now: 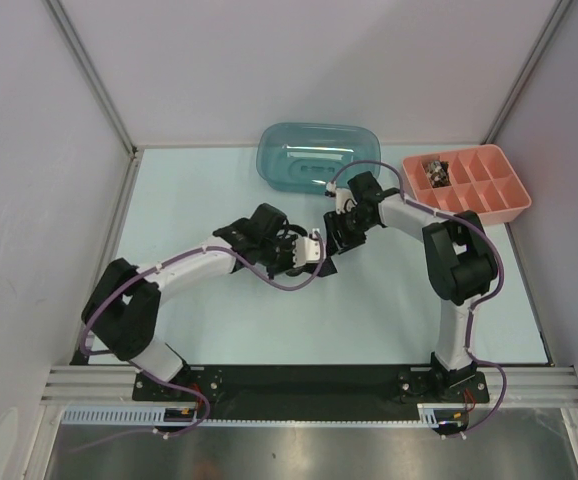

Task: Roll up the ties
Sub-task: Flatten out the tie at the center of the board.

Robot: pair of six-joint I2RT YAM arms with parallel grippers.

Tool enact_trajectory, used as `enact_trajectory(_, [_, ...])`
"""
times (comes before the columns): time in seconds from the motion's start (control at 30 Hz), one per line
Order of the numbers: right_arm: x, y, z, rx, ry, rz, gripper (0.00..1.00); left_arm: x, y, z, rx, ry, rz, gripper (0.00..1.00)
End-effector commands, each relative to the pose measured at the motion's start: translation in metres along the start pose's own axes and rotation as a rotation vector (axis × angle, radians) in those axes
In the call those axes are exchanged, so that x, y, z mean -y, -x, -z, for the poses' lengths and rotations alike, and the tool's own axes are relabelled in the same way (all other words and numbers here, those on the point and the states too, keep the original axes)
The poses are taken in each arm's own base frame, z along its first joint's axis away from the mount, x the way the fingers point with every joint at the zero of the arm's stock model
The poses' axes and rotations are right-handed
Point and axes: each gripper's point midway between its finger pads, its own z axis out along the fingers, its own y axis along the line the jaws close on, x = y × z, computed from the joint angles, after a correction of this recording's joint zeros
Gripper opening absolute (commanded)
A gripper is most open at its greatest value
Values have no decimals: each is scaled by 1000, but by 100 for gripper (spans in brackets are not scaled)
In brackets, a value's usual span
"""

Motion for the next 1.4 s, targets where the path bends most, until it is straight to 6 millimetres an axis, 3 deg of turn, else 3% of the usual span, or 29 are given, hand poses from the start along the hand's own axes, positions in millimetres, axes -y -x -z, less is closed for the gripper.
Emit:
enact_trajectory(0.0, [-4, 10, -1, 27, -3, 46, 52, -23, 23, 34, 78, 58, 110, 0])
enact_trajectory(0.07, [-6, 13, 0, 38, -17, 76, 52, -42, 43, 60, 160, 95, 164, 0])
enact_trajectory(0.1, [-11, 13, -3, 40, -17, 97, 53, -62, 50, 88, 212, 164, 236, 0])
enact_trajectory(0.17, [-12, 17, -4, 48, -31, 126, 53, -80, 56, 120, 280, 222, 309, 0])
enact_trajectory(0.2, [-16, 18, -7, 46, -36, 151, 53, -99, 51, 153, 318, 309, 380, 0])
enact_trajectory(0.23, [-16, 20, -7, 49, -54, 167, 53, -109, 46, 169, 333, 354, 415, 0])
enact_trajectory(0.33, [-23, 22, -14, 49, -88, 256, 53, -133, 12, 219, 345, 522, 527, 0])
enact_trajectory(0.37, [-25, 23, -16, 48, -100, 287, 53, -136, 3, 229, 339, 560, 545, 0])
enact_trajectory(0.4, [-24, 25, -19, 50, -116, 331, 53, -139, -18, 237, 314, 604, 589, 0])
enact_trajectory(0.47, [-29, 25, -27, 42, -156, 404, 52, -139, -36, 249, 297, 655, 624, 0])
enact_trajectory(0.5, [-30, 22, -34, 26, -167, 457, 51, -140, -59, 258, 278, 701, 689, 0])
enact_trajectory(0.6, [-26, 11, -50, -37, -218, 549, 41, -139, -94, 271, 248, 770, 794, 0])
enact_trajectory(0.8, [2, -27, -53, -179, -270, 590, 15, -126, -132, 280, 185, 833, 909, 0])
enact_trajectory(0.93, [12, -41, -38, -207, -268, 617, 0, -113, -133, 269, 188, 792, 942, 0])
enact_trajectory(1.07, [22, -56, -11, -225, -238, 605, 0, -106, -124, 256, 246, 711, 986, 0])
enact_trajectory(1.1, [19, -59, -7, -227, -214, 610, 1, -106, -123, 252, 258, 689, 1000, 0])
enact_trajectory(1.13, [15, -60, -3, -229, -191, 621, 14, -106, -119, 247, 282, 655, 1020, 0])
enact_trajectory(1.2, [4, -56, 11, -215, -156, 610, 27, -109, -116, 243, 296, 634, 1025, 0])
enact_trajectory(1.27, [-11, -39, 23, -156, -128, 605, 46, -113, -116, 238, 304, 617, 1033, 0])
enact_trajectory(1.37, [-35, -19, 30, -83, -63, 590, 55, -121, -118, 233, 304, 600, 1044, 0])
